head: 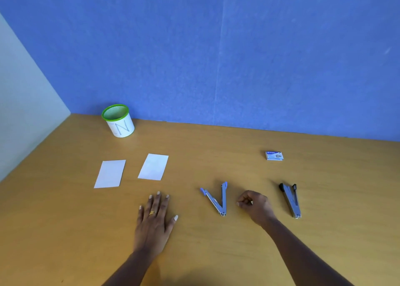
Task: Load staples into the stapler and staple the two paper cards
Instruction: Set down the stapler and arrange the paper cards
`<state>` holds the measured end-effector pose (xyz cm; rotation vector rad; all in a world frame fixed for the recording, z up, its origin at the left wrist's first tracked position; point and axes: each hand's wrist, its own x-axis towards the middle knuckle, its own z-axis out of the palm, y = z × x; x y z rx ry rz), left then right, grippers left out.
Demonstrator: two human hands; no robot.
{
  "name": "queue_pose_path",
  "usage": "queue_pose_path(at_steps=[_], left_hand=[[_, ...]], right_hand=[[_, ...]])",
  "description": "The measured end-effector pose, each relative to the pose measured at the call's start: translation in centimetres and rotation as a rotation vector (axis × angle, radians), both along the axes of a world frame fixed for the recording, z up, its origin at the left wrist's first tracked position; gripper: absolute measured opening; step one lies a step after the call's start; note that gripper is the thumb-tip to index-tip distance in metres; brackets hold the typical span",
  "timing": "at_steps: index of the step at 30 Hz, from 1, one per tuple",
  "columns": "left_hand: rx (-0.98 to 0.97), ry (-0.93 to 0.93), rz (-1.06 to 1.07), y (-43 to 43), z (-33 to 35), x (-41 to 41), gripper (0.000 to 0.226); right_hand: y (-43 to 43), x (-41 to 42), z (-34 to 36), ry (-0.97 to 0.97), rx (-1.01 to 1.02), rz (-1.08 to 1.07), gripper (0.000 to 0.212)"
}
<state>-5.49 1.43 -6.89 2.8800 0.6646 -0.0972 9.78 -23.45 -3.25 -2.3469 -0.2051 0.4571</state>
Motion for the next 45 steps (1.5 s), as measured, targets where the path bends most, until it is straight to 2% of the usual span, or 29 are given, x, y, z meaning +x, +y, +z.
queue_pose_path(at_steps=[5,10,14,19,23,29,34,36,39,45], left_hand=[[-0.033,-0.003,-0.002,0.7,0.2,-0.3,0.09],[-0.067,0.038,0.035,2.4,0.6,-0.6,0.082],[-0.063,-0.058,0.045,4.6,0.4,-0.7,0.099],[-0.061,-0.136,0.071,7.2,0.6,-0.4,0.108],[-0.069,-0.133,0.079,8.9,1.1,0.1,0.093],[-0.071,-0.136,0.074,10.3,1.1,1.3,0.092],[-0.032,-0.102,0.048,11.3,1.6,2.7,0.103],[-0.046,-0.095,0.055,11.8,2.1,3.5,0.093],[-0.049,-0.084,0.058,13.1,2.7,4.7,0.065],[-0.057,-0.096,0.117,16.5,3.2,7.8,0.061]], right_hand=[[0.5,-0.9,0.5,0.05,0.014,-0.073,0.007],[2.3,-1.3,1.5,-0.045,0.08,-0.235,0.006],[5.1,-1.5,2.6,-0.103,0.156,-0.256,0.01],[9.4,-1.7,3.5,-0.042,0.159,-0.143,0.014],[12.0,-1.7,3.3,0.023,0.102,-0.046,0.027],[13.8,-1.6,3.1,0.036,0.02,0.034,0.029],[14.7,-0.6,2.7,0.051,-0.033,0.067,0.032],[15.4,0.0,2.7,0.059,-0.031,0.07,0.029],[17.2,1.1,2.9,0.048,-0.026,0.097,0.022],[22.9,3.6,4.7,0.026,0.001,0.191,0.008]])
